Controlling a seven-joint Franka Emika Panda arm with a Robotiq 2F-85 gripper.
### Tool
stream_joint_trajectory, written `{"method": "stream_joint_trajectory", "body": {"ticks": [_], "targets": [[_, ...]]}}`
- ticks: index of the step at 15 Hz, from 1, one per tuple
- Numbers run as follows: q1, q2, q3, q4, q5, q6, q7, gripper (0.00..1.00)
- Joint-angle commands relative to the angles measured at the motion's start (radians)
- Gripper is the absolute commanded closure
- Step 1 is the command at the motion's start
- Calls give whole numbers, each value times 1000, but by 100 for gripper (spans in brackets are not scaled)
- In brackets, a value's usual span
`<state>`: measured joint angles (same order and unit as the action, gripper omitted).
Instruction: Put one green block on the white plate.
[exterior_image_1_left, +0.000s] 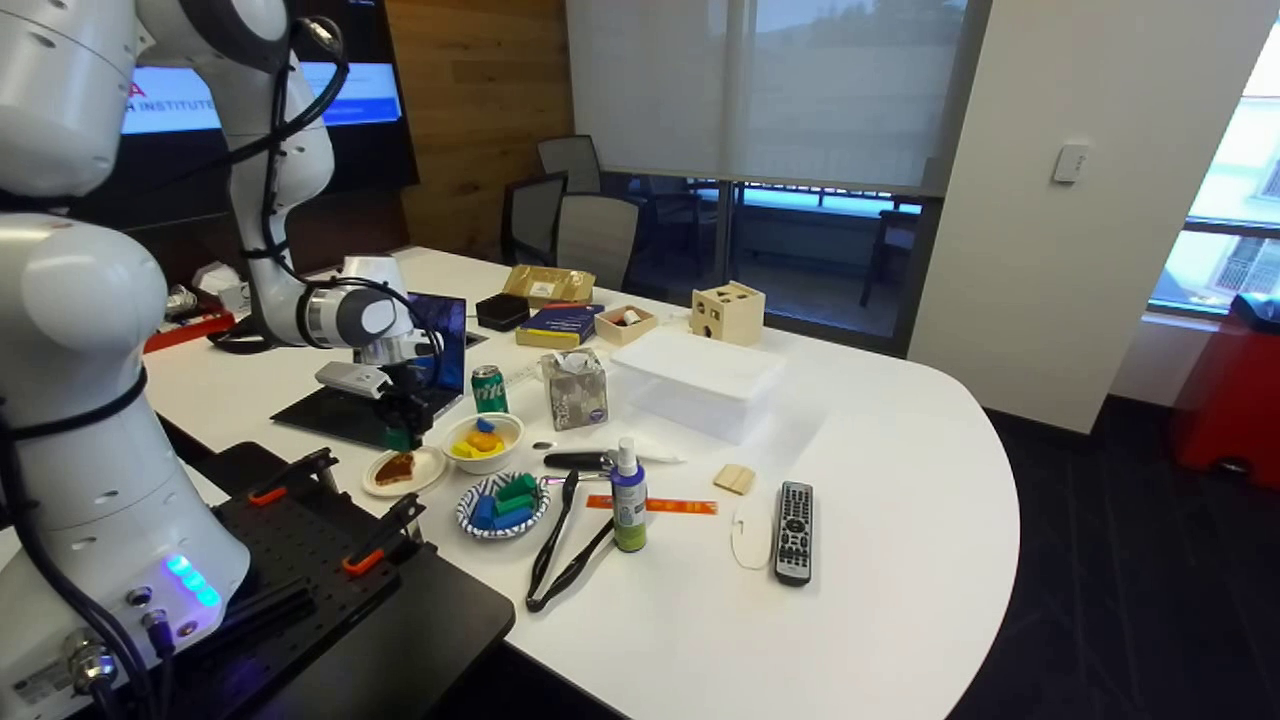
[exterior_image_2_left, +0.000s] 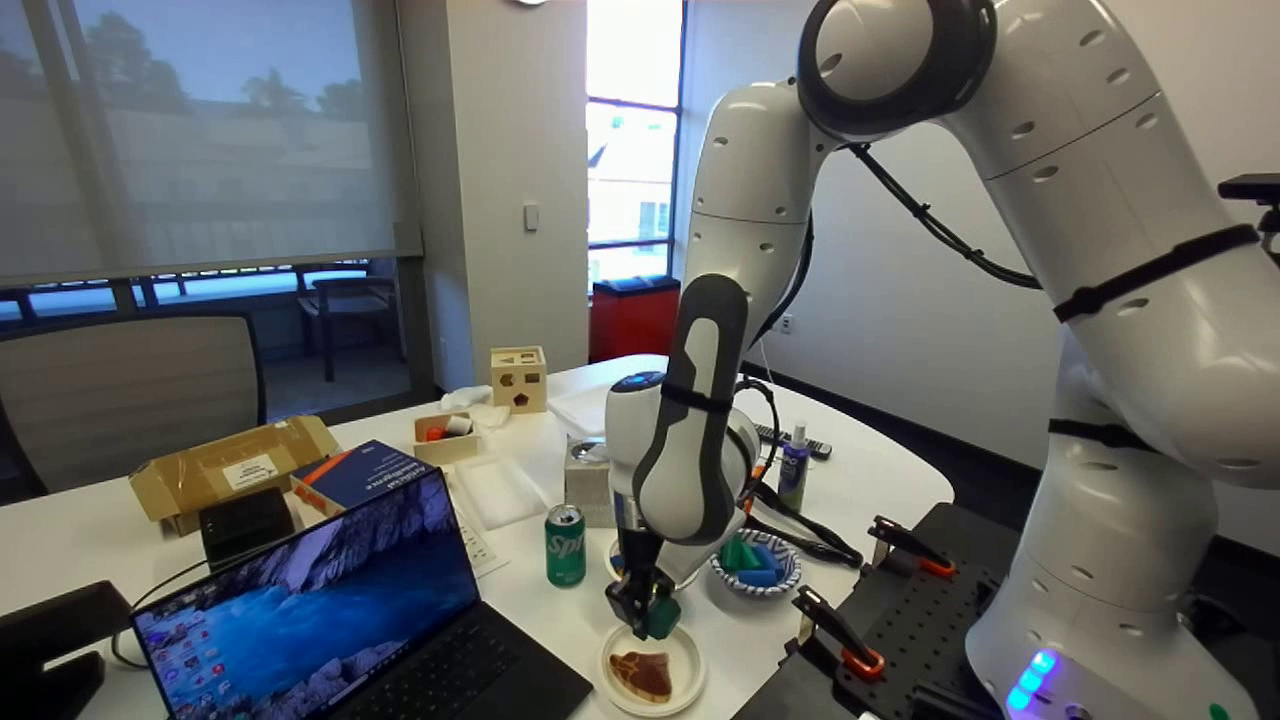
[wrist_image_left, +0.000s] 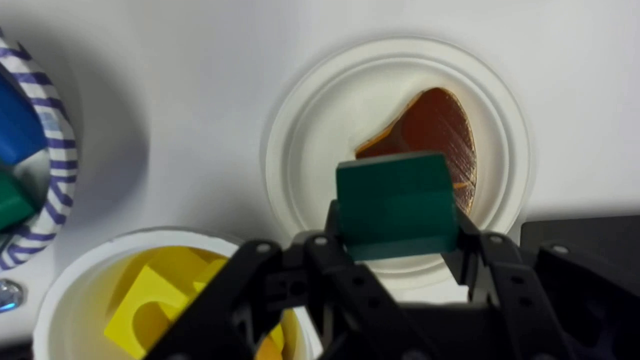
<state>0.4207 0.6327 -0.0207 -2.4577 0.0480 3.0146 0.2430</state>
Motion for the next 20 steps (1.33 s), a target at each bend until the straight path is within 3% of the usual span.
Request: {"method": "stream_joint_trajectory", "body": {"ticks": [1, 7, 8, 9, 13, 20], "targets": [[-18, 48, 4, 64, -8, -21, -8, 78], [-23, 93, 7, 108, -5, -24, -10, 78], [-17, 93, 1, 108, -4, -23, -7, 28], [-18, 91, 0, 106, -4, -22, -7, 27], [-32, 64, 10, 94, -4, -15, -16, 1], [-98, -84, 65, 48, 5, -29, -37, 0]]}}
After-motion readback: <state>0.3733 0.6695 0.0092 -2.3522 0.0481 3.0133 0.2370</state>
